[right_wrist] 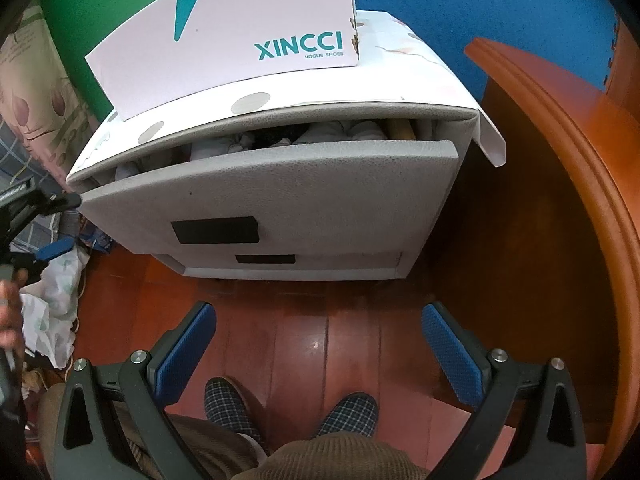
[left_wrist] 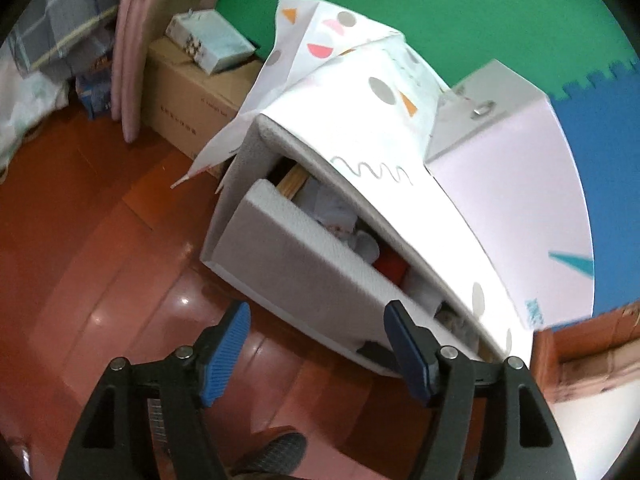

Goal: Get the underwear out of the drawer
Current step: 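Grasp the upper drawer front with the left tool and pull it open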

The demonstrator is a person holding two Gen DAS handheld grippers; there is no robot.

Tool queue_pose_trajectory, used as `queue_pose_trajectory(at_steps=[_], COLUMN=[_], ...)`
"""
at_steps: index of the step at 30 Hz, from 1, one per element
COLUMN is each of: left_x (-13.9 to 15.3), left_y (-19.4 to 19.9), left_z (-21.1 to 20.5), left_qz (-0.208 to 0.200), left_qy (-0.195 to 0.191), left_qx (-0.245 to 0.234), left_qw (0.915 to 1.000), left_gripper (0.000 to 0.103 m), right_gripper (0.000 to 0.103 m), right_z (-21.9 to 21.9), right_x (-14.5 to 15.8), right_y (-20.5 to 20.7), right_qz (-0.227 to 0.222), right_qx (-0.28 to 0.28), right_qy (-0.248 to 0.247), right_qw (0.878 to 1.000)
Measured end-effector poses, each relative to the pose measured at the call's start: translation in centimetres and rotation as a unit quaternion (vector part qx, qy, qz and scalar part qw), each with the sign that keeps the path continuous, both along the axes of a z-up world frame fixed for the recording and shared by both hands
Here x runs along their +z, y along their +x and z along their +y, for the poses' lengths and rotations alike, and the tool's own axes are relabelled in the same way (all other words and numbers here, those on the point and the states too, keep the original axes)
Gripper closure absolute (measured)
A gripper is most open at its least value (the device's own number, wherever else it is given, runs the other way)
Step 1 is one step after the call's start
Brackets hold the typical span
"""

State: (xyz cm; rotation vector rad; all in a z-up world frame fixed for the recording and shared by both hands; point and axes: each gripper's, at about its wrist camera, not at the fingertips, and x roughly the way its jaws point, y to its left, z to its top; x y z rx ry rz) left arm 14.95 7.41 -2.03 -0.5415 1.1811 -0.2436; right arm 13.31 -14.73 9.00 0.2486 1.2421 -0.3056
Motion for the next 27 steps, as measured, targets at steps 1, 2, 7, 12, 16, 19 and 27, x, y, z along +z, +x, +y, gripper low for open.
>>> queue_pose_trajectory(at_steps=[1,2,7,12,16,19,27], left_x=[-0.3,-0.6,-2.0,-2.9,-3.5,-3.8,-3.9], left_y=[0.5,0.8,2.2,2.9,3.3,3.5,3.3], left_z=[0.0,0.0,-0.3,-0.4,-0.8,-1.0,-1.7], left_qz=[0.006,0.011,0.027,0.031,0.032,0.031,0.028], left_qy=[-0.010,-0.017,-0.029,-0.034,-0.023,-0.014,0.031], left_qx=[0.004,0.008,0.026,0.040,0.048,0.055,0.059], left_qw=[0.9999,0.9998,0.9989,0.9981,0.9980,0.9979,0.9974], left_gripper=[0.032,0.032,0.027,0.020,0.016,0.013,0.002], right_gripper=[0.001,0.001,0.001,0.001,0.001,0.002,0.002], right_z=[-0.1,-0.1,-0.3,-0.2,-0.4,-0.4,-0.4], right_x=[-0.1,-0.1,-0.2,-0.3,-0.3,-0.3,-0.2], right_y=[0.0,0.0,0.0,0.0,0.0,-0.1,-0.2], right_qz=[0.001,0.001,0.003,0.004,0.005,0.003,0.002], right_qx=[-0.001,-0.002,-0.005,-0.004,-0.005,-0.006,-0.006], right_qy=[0.002,0.003,0.008,0.009,0.013,0.013,0.012], right_qw=[1.000,1.000,1.000,1.000,1.000,1.000,1.000])
